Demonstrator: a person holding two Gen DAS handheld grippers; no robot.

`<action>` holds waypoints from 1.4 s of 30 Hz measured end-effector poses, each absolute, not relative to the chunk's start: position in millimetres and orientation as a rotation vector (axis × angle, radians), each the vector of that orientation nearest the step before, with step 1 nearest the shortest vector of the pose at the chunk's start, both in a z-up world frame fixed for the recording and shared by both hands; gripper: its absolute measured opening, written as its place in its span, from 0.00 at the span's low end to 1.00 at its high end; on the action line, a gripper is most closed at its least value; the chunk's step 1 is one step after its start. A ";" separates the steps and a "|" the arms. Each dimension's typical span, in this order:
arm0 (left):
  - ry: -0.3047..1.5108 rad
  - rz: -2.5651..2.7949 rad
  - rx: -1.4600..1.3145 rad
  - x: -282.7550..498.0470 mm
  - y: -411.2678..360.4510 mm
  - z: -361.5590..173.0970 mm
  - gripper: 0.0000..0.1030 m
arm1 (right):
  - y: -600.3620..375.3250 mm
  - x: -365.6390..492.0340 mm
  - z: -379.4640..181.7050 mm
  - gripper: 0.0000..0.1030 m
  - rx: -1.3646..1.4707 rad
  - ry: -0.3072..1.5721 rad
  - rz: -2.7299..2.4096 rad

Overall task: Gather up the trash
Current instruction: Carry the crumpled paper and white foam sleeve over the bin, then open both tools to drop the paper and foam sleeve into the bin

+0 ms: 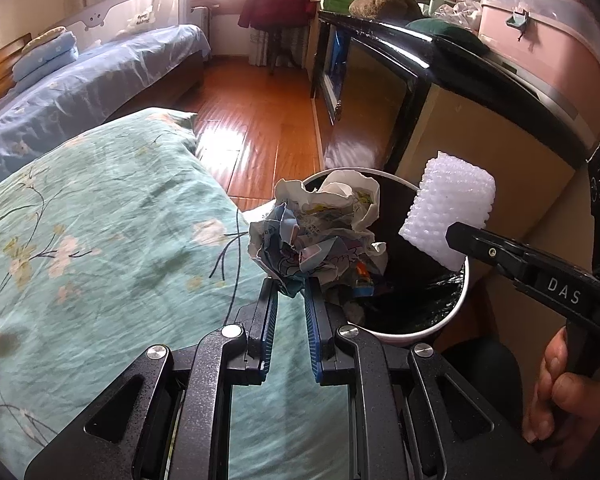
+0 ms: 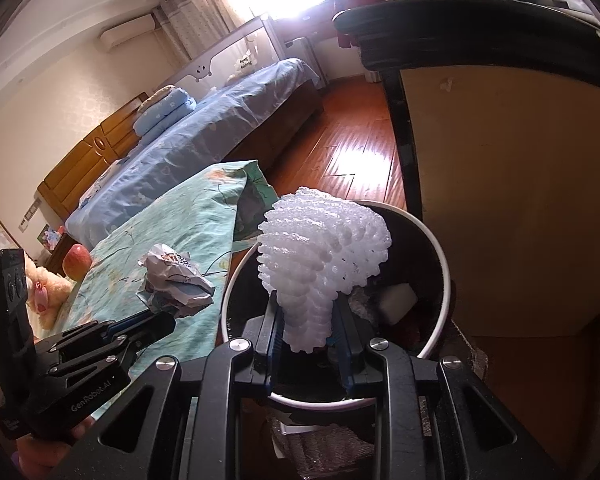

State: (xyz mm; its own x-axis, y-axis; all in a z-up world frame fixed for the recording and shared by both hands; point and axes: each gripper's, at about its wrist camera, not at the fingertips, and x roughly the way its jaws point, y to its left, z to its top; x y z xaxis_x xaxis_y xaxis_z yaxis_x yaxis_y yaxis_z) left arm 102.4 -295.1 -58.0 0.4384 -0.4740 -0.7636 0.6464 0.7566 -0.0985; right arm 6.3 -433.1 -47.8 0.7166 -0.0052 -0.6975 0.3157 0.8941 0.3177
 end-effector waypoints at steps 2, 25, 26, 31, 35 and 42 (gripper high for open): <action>0.871 -0.704 0.223 103.0 -297.5 -57.8 0.13 | -435.0 5.9 -47.5 0.23 0.439 0.756 -0.187; 0.873 -0.706 0.262 112.4 -323.1 -60.6 0.13 | -448.2 12.9 -53.7 0.24 0.439 0.777 -0.204; 0.872 -0.706 0.264 112.6 -324.4 -60.8 0.13 | -448.6 13.8 -54.0 0.24 0.440 0.778 -0.204; 0.873 -0.708 0.273 114.0 -331.7 -62.1 0.13 | -451.6 15.1 -54.1 0.24 0.442 0.776 -0.205; 0.874 -0.707 0.275 115.4 -335.7 -62.4 0.13 | -453.8 15.1 -54.2 0.25 0.442 0.777 -0.206; 0.878 -0.707 0.278 116.7 -339.2 -63.3 0.13 | -455.0 17.7 -55.8 0.25 0.439 0.785 -0.205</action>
State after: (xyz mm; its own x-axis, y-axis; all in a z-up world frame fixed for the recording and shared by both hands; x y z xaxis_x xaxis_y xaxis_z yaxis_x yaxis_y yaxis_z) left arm 116.7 -339.2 -63.3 0.4331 -0.4492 -0.7815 0.6673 0.7426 -0.0570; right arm 17.7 -455.0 -55.8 0.6936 -0.0166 -0.7201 0.3375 0.8907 0.3045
